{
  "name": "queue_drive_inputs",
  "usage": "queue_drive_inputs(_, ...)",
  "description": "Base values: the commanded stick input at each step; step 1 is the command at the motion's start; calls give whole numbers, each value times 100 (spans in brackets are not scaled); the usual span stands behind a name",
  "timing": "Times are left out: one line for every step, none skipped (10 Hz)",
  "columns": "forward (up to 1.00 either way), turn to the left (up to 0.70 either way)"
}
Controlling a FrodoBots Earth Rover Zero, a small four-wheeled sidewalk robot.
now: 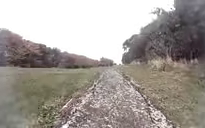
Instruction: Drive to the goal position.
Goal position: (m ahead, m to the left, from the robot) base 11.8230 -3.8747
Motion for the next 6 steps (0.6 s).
queue_drive_inputs(100,0)
queue_drive_inputs(100,0)
queue_drive_inputs(100,0)
queue_drive_inputs(100,0)
queue_drive_inputs(100,0)
queue_drive_inputs(100,0)
